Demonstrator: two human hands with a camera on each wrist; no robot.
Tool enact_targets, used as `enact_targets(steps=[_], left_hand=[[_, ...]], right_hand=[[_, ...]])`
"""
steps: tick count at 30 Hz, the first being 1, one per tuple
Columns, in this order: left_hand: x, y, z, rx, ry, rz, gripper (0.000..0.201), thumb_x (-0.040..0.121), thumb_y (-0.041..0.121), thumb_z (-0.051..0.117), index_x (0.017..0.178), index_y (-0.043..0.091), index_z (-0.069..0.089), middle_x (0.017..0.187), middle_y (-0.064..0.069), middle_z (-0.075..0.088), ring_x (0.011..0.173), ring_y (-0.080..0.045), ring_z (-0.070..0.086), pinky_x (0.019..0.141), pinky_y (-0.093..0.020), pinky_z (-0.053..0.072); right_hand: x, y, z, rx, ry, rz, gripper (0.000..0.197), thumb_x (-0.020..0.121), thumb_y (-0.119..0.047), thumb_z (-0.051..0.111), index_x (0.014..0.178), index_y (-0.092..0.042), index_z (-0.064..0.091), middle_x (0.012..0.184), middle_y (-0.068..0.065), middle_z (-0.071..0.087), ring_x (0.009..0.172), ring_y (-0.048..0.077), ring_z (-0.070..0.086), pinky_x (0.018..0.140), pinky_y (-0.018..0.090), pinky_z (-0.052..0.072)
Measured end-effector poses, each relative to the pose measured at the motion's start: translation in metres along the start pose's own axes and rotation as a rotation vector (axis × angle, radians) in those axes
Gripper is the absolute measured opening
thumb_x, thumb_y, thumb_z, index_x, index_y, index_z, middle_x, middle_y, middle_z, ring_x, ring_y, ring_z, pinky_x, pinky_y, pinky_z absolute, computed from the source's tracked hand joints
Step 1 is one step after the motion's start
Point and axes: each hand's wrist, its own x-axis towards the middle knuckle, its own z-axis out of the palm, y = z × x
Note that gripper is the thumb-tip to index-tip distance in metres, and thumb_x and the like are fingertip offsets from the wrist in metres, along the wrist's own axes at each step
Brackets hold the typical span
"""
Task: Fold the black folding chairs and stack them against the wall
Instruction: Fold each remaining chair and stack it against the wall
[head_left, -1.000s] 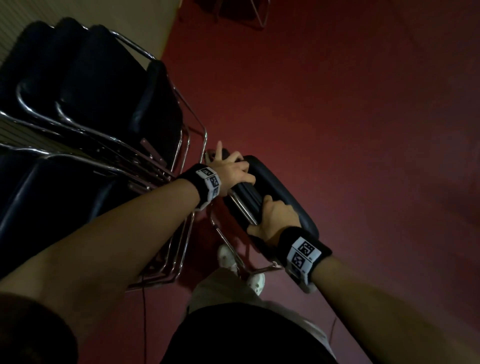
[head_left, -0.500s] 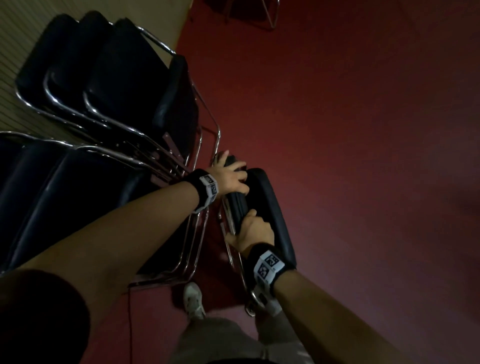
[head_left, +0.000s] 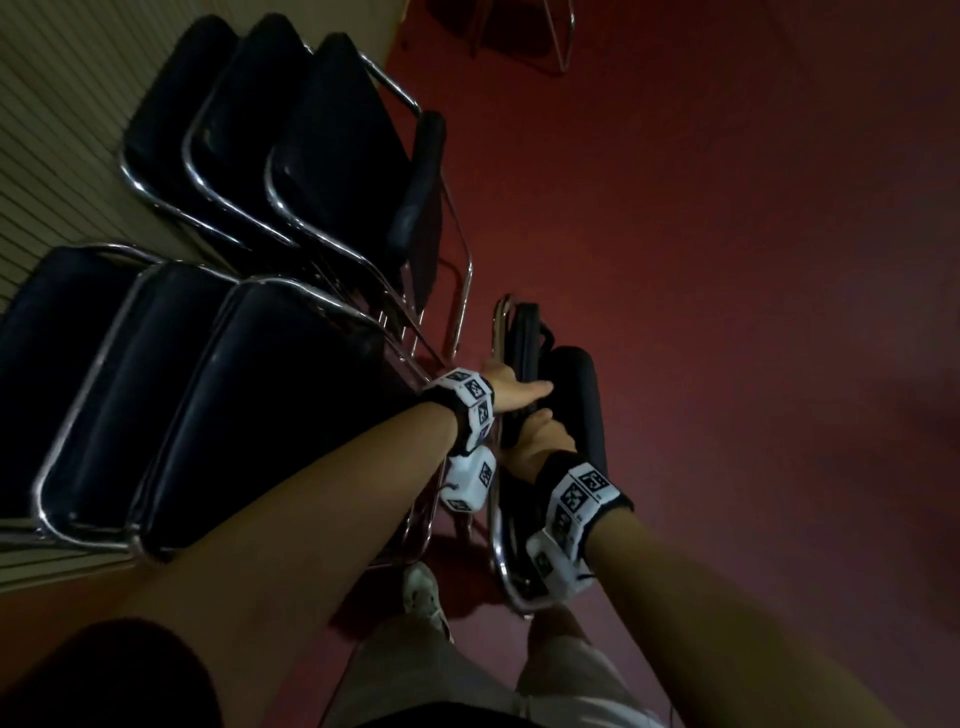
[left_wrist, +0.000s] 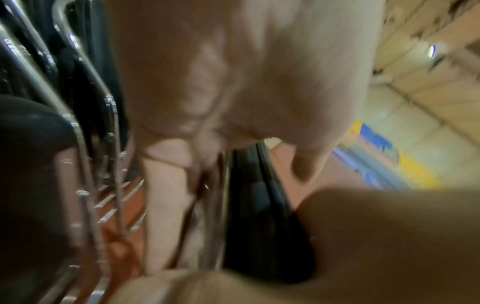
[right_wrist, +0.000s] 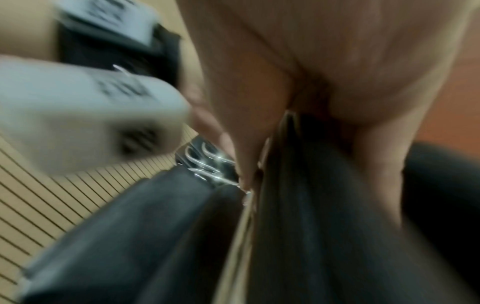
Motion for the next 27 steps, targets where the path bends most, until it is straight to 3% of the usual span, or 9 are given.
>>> enact_targets(steps=[3, 6, 10, 13, 15, 17, 20, 22, 27], left_hand=[[0.001, -0.03, 0.002, 0.021, 0.074, -0.068, 0.101, 0.087, 0.057, 0.062, 0.15, -0.002, 0.01, 0.144, -0.019, 0.044, 0.127, -0.035, 0.051, 0.105, -0.039, 0.043], [-0.001, -0.041, 0.0, 0.004, 0.101, -0.035, 0.09, 0.087, 0.052, 0.063, 0.145, 0.003, 0.015, 0.133, -0.016, 0.053, 0.117, -0.033, 0.057, 0.099, -0.042, 0.047], [-0.011, -0.036, 0.004, -0.007, 0.146, -0.035, 0.084, 0.09, 0.05, 0.063, 0.146, 0.007, 0.017, 0.136, -0.015, 0.052, 0.12, -0.033, 0.056, 0.088, -0.037, 0.043], [-0.012, -0.045, 0.004, 0.016, 0.127, -0.056, 0.097, 0.079, 0.058, 0.071, 0.147, 0.016, 0.016, 0.138, -0.014, 0.05, 0.121, -0.035, 0.055, 0.093, -0.041, 0.047], [-0.008, -0.062, 0.005, 0.1, 0.112, -0.092, 0.104, 0.069, 0.064, 0.072, 0.146, 0.02, 0.017, 0.141, -0.015, 0.046, 0.126, -0.038, 0.051, 0.102, -0.051, 0.046], [-0.007, -0.074, 0.002, 0.181, 0.121, -0.122, 0.107, 0.067, 0.065, 0.068, 0.147, 0.018, 0.016, 0.144, -0.017, 0.044, 0.13, -0.039, 0.047, 0.106, -0.054, 0.042], [-0.007, -0.095, -0.014, 0.167, 0.114, -0.157, 0.107, 0.071, 0.065, 0.066, 0.15, 0.018, 0.012, 0.144, -0.016, 0.045, 0.128, -0.037, 0.05, 0.106, -0.051, 0.043], [-0.01, -0.111, -0.031, 0.105, 0.118, -0.156, 0.11, 0.071, 0.063, 0.071, 0.152, 0.017, 0.013, 0.149, -0.012, 0.04, 0.132, -0.036, 0.047, 0.109, -0.048, 0.04], [-0.013, -0.172, -0.08, 0.0, 0.195, -0.214, 0.127, 0.041, 0.071, 0.07, 0.149, 0.02, 0.025, 0.138, -0.013, 0.052, 0.118, -0.036, 0.058, 0.102, -0.048, 0.049]], right_hand=[[-0.008, -0.015, 0.028, 0.014, -0.059, -0.066, 0.114, 0.083, -0.067, 0.063, 0.158, 0.0, 0.008, 0.155, 0.017, 0.039, 0.136, 0.032, 0.049, 0.107, 0.039, 0.046], [-0.01, -0.014, 0.046, 0.044, -0.036, -0.086, 0.116, 0.084, -0.071, 0.059, 0.158, -0.002, 0.003, 0.156, 0.019, 0.036, 0.135, 0.034, 0.048, 0.104, 0.042, 0.048], [-0.008, -0.007, 0.058, 0.23, -0.177, 0.07, 0.126, 0.077, -0.08, 0.058, 0.16, -0.009, -0.007, 0.162, 0.019, 0.023, 0.137, 0.039, 0.046, 0.098, 0.053, 0.054], [-0.008, -0.008, 0.062, 0.223, -0.195, 0.047, 0.12, 0.073, -0.079, 0.061, 0.158, -0.006, 0.018, 0.157, 0.018, 0.034, 0.128, 0.039, 0.055, 0.089, 0.052, 0.059], [-0.01, -0.012, 0.068, 0.194, -0.221, -0.017, 0.1, 0.077, -0.073, 0.063, 0.144, -0.002, 0.042, 0.139, 0.019, 0.052, 0.106, 0.035, 0.067, 0.073, 0.049, 0.063], [-0.015, -0.019, 0.072, 0.159, -0.261, -0.072, 0.086, 0.081, -0.071, 0.061, 0.132, -0.002, 0.053, 0.125, 0.017, 0.061, 0.091, 0.031, 0.07, 0.067, 0.047, 0.064], [-0.026, -0.042, 0.078, 0.071, -0.3, -0.159, 0.08, 0.087, -0.068, 0.056, 0.133, -0.002, 0.056, 0.127, 0.016, 0.062, 0.102, 0.032, 0.068, 0.082, 0.045, 0.062], [-0.031, -0.061, 0.08, 0.051, -0.296, -0.224, 0.066, 0.094, -0.054, 0.055, 0.134, -0.002, 0.057, 0.129, 0.017, 0.061, 0.109, 0.035, 0.066, 0.088, 0.046, 0.06], [-0.05, -0.11, 0.089, 0.006, -0.255, -0.419, 0.046, 0.103, -0.037, 0.05, 0.134, -0.004, 0.058, 0.13, 0.019, 0.063, 0.116, 0.035, 0.063, 0.1, 0.045, 0.053]])
